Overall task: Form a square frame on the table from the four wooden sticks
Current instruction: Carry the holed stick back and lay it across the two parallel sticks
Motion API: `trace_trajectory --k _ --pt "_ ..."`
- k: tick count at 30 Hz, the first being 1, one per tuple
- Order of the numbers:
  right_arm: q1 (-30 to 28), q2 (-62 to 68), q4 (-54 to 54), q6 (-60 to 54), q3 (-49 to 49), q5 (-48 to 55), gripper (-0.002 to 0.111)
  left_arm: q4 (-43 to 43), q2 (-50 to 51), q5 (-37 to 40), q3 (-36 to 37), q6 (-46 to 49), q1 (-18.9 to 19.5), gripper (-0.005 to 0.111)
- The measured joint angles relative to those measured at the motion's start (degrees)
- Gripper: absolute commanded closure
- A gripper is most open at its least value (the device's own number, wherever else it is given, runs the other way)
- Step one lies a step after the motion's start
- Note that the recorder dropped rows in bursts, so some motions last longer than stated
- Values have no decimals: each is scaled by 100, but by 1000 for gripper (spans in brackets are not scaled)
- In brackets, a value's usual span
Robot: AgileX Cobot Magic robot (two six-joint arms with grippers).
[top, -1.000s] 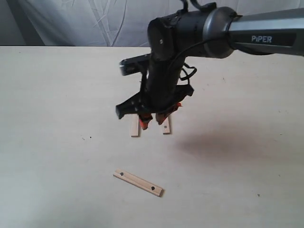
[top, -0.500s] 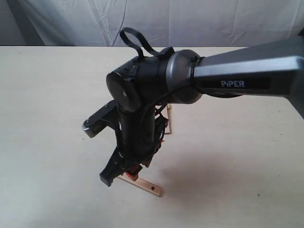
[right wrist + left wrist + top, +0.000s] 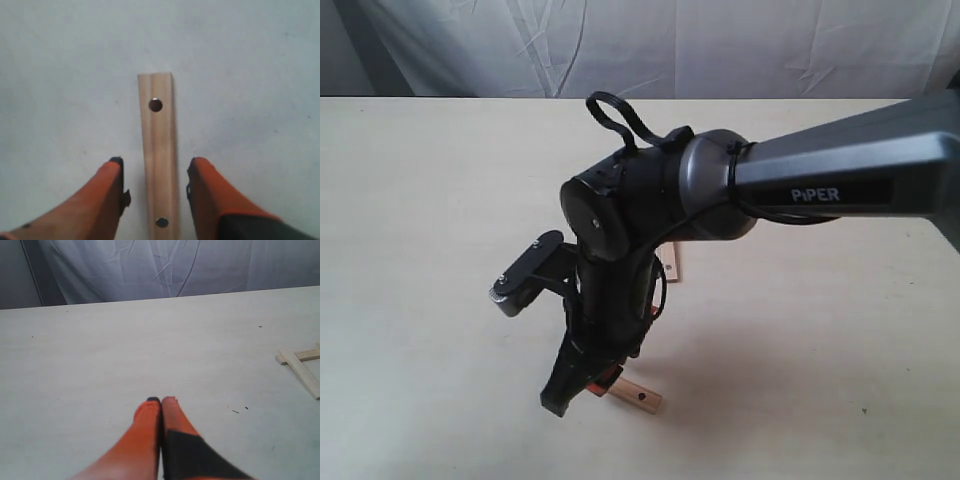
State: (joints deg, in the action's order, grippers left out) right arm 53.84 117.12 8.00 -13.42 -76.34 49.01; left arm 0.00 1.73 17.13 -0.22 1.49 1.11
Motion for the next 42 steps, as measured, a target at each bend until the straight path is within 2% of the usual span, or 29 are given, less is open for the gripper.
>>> trace_trajectory --k 18,20,21,22,27,30,36,42 --pt "0 126 0 -84 308 -561 66 0 0 0 0 0 0 107" --pt "0 135 0 -94 308 -561 79 0 0 0 0 0 0 107" --pt "0 135 0 -94 308 -561 98 0 0 0 0 0 0 107" --pt "0 135 -57 -94 308 -561 109 0 0 0 0 0 0 107" --pt "0 -208 -352 -94 308 -559 109 0 0 0 0 0 0 107" --pt "-211 -595 -621 -186 308 -559 109 0 0 0 0 0 0 107" --pt "-961 -787 -723 -1357 -6 -244 109 0 0 0 0 0 0 107" --pt "-1194 -714 -749 -2693 -512 -176 109 0 0 0 0 0 0 107"
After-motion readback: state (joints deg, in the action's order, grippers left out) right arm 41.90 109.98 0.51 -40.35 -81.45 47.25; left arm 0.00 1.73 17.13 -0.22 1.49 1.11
